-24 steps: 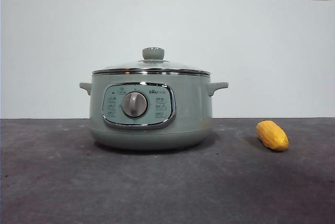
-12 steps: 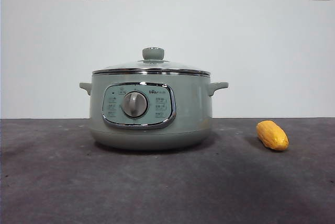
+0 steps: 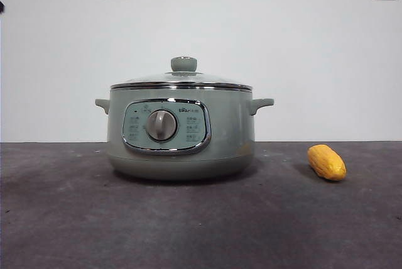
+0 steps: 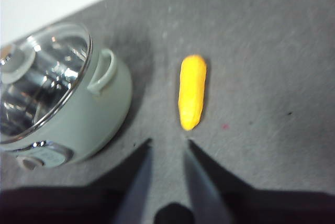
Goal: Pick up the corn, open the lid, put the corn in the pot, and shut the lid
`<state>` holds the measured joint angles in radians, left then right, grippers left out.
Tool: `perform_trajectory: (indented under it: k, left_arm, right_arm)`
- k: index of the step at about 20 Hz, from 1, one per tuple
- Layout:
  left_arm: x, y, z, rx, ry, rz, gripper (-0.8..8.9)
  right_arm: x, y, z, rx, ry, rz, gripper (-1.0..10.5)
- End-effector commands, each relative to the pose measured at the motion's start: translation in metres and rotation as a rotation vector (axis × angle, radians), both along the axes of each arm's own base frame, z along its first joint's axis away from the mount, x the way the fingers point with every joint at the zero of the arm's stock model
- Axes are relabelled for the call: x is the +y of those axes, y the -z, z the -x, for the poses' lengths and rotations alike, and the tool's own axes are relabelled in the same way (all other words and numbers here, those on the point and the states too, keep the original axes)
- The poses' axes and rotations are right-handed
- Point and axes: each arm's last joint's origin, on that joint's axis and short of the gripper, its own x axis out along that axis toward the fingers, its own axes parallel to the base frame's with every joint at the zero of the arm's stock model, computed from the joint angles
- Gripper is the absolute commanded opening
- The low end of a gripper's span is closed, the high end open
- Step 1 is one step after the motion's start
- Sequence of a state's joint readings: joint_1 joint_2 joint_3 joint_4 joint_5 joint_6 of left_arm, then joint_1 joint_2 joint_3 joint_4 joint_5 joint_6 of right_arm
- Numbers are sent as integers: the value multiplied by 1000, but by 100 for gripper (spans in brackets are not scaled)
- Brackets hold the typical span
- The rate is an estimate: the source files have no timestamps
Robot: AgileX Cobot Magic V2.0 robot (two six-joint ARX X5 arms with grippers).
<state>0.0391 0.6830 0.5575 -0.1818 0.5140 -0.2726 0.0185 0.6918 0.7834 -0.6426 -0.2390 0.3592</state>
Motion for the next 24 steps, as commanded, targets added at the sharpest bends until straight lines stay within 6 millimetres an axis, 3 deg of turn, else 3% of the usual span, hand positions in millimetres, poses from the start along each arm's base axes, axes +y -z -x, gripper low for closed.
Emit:
perform_trajectory:
  k: [1,4,8,14,17,20,24]
  left_arm:
    - [-1,-1,-5,52,40,37,-5]
    - [-1,-2,-10,126,66,40,-5]
    - [-2,-10,-15,233,112,-5,-5]
    - [-3,-30,-18,273,153,-60,-5]
    - [-4,-30,-18,272,162,-61,-5]
    - [-5,-30,-18,274,172,-65,-5]
    - [-5,-26,-19,300,185,-83,-5]
  right_arm:
    - [2,-3,-22,70,-44,-9,299]
    - [3,-4,-50,156,-83,-11,382]
    - [5,-1,-107,315,-104,1,539]
    - [16,11,-196,511,-151,91,538]
    - [27,24,-233,615,-153,192,536]
    - [35,42,-263,674,-152,242,536]
    - [44,69,-284,719,-169,254,535]
